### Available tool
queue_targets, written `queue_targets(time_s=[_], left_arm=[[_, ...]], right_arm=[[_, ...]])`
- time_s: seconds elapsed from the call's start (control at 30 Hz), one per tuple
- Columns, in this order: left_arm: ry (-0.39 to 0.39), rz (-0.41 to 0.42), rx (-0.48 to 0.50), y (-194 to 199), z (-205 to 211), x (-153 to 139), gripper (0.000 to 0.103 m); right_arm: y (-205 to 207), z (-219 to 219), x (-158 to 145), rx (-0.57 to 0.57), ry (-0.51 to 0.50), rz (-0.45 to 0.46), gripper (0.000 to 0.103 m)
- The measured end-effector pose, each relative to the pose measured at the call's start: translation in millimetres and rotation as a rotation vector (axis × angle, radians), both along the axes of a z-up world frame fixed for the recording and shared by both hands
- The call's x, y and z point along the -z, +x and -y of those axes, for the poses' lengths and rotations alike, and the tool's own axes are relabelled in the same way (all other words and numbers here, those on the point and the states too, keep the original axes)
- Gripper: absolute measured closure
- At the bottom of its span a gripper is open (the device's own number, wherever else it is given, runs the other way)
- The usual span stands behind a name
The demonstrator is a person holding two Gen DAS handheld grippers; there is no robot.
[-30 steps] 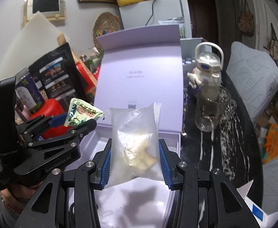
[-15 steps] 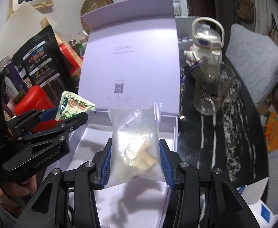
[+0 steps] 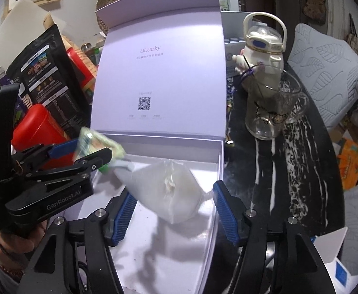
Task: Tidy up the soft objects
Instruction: 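Lower both packets into the lavender box and open both grippers, then withdraw both grippers from the box back over the table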
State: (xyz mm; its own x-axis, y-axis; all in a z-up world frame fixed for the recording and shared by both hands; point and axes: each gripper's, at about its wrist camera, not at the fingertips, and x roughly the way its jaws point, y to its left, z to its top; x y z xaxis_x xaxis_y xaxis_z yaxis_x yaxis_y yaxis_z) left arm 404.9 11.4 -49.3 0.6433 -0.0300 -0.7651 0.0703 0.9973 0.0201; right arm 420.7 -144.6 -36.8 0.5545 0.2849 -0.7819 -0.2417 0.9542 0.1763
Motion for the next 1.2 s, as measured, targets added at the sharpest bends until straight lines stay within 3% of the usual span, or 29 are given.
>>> queue_targets(time_s=[0.03, 0.07, 0.63, 1.2], left_arm=[[0.0, 0.006, -0.004, -0.9, -0.7, -1.4, 0.017], [0.003, 0.018, -0.01, -3.2, -0.4, -4.3, 0.015], [-0.016, 0.154, 0.032, -50.2, -5.6, -55.0, 0.015], [-0.036, 0.325, 0.039, -157.1, -11.8, -135.5, 0.015]], right_arm=[[-1.5, 0.7, -1.8, 0.003, -0.005, 0.007, 0.04], [-3.1, 1.7, -3.3, 0.005, -0.008, 0.013, 0.04], [-31.7, 2.8, -25.6, 0.034, -0.028, 0.07, 0.039], [-135.5, -2.0, -111.7, 0.026, -0.024, 0.249, 0.039]])
